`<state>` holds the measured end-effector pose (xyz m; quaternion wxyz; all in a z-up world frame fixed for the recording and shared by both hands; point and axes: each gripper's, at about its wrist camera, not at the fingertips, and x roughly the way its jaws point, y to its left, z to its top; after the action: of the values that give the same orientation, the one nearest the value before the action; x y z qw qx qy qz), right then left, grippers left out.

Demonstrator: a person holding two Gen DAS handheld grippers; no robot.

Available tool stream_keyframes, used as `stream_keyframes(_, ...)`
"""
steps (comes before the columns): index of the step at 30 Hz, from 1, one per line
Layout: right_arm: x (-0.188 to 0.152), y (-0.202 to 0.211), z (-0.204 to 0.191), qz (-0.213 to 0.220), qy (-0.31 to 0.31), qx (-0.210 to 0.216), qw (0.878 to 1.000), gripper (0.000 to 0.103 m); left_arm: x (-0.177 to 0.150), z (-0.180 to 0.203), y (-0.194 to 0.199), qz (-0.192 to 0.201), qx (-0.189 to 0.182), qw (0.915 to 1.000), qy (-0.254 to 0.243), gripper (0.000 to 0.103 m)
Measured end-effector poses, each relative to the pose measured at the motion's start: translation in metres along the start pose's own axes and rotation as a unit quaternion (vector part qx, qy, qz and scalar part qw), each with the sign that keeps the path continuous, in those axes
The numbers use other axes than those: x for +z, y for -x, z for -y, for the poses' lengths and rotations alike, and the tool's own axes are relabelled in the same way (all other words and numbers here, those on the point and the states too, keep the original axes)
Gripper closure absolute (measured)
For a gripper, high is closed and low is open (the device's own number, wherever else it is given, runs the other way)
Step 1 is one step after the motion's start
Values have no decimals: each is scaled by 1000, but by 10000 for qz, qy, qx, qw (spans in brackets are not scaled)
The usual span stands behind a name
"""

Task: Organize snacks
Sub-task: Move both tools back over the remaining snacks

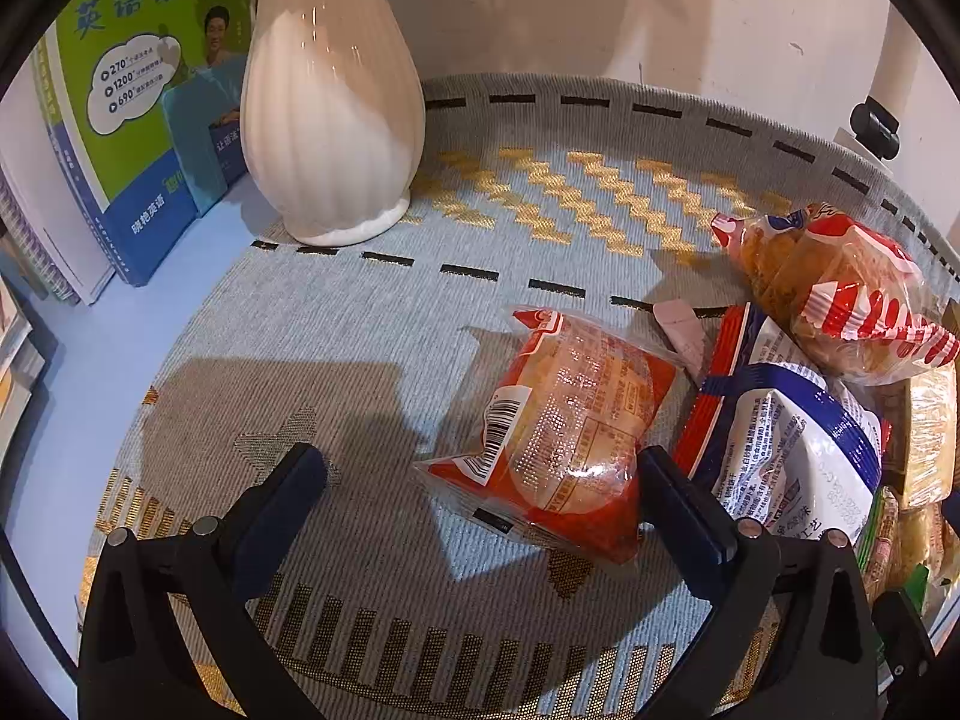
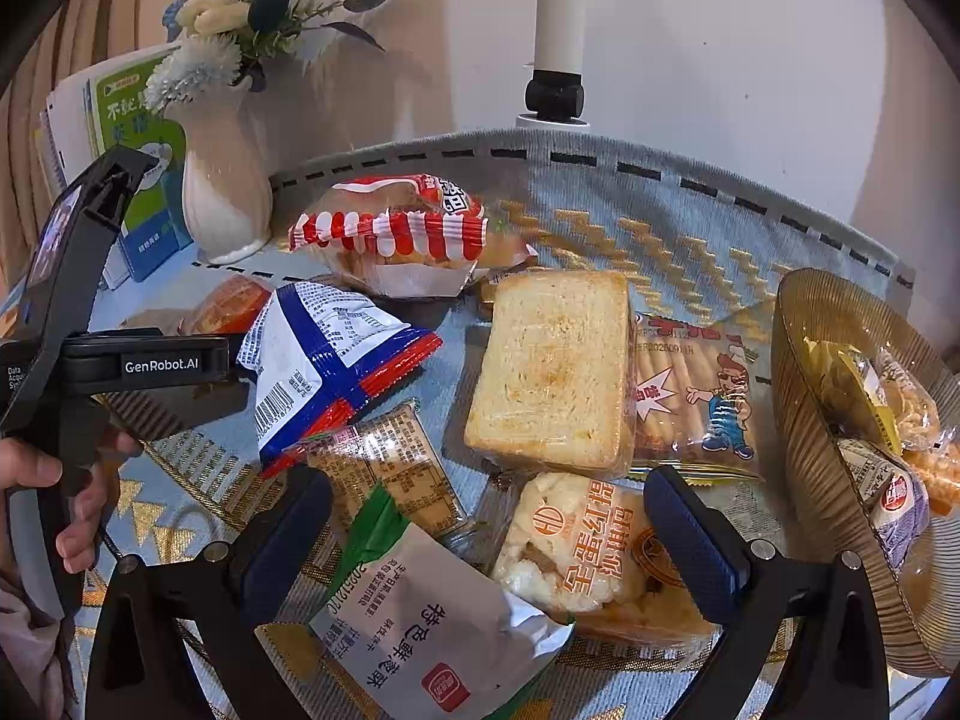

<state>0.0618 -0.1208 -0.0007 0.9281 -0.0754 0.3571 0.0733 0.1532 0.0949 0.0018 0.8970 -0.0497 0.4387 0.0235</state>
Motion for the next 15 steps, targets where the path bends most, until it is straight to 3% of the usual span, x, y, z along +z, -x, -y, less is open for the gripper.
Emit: stream_keyframes(15, -2, 5, 5, 110, -162, 233, 9995, 0, 1, 0, -1, -2, -1, 10000, -5, 0)
